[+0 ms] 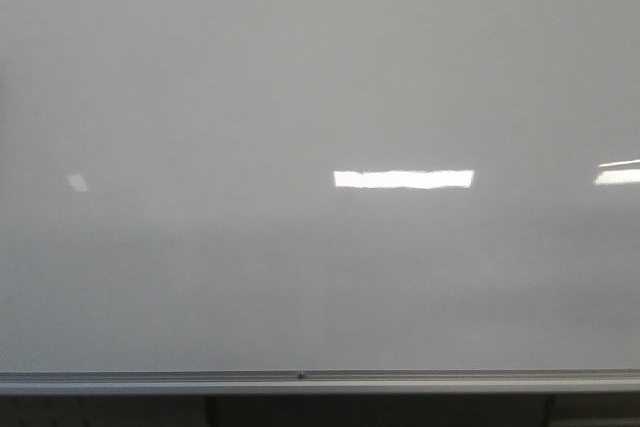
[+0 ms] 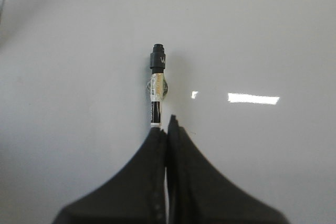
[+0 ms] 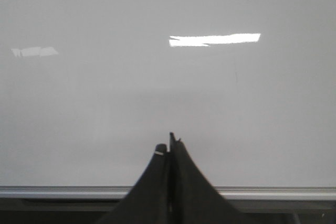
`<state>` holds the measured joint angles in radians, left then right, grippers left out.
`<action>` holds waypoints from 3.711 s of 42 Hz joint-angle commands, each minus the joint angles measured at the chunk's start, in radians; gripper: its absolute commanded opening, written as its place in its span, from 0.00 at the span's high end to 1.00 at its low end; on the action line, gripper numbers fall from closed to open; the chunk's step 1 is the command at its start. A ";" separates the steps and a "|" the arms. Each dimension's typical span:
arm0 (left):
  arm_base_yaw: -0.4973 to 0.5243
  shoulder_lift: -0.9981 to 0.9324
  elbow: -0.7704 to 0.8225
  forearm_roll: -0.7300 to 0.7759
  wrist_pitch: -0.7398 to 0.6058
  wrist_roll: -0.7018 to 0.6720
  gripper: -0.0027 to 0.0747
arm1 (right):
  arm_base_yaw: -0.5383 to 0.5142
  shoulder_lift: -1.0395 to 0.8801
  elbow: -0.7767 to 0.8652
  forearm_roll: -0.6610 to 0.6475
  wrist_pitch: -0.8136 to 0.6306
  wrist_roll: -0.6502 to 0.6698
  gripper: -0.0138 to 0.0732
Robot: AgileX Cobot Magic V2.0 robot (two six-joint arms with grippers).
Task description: Write number 1 on whiteboard
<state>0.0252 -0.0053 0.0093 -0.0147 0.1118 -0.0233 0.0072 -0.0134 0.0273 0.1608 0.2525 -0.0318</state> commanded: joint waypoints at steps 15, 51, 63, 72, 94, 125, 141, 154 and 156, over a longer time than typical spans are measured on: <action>0.000 -0.016 0.023 -0.001 -0.078 -0.003 0.99 | 0.000 -0.014 -0.023 -0.008 -0.075 -0.001 0.91; 0.000 -0.016 0.023 -0.001 -0.078 -0.003 0.99 | 0.000 -0.014 -0.023 -0.008 -0.083 -0.001 0.91; 0.000 -0.016 0.023 0.001 -0.199 -0.003 0.99 | 0.000 -0.014 -0.064 0.023 -0.149 -0.001 0.91; 0.000 -0.009 -0.113 0.003 -0.293 -0.003 0.99 | 0.000 -0.006 -0.278 0.025 -0.068 -0.001 0.91; 0.000 0.369 -0.491 0.076 0.168 -0.003 0.99 | 0.000 0.401 -0.594 0.044 0.101 -0.001 0.91; 0.000 0.495 -0.488 0.076 0.163 -0.003 0.12 | 0.000 0.403 -0.594 0.044 0.104 -0.001 0.28; 0.000 1.055 -0.681 0.117 0.101 -0.002 0.12 | 0.004 0.403 -0.594 0.044 0.104 -0.001 0.28; 0.000 1.355 -0.727 0.178 -0.162 -0.002 0.12 | 0.004 0.403 -0.594 0.044 0.104 -0.001 0.28; 0.002 1.386 -0.727 0.178 -0.204 -0.002 0.12 | 0.004 0.403 -0.594 0.044 0.104 -0.001 0.28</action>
<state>0.0252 1.3532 -0.6848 0.1591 0.0590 -0.0233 0.0091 0.3755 -0.5315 0.1929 0.4341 -0.0318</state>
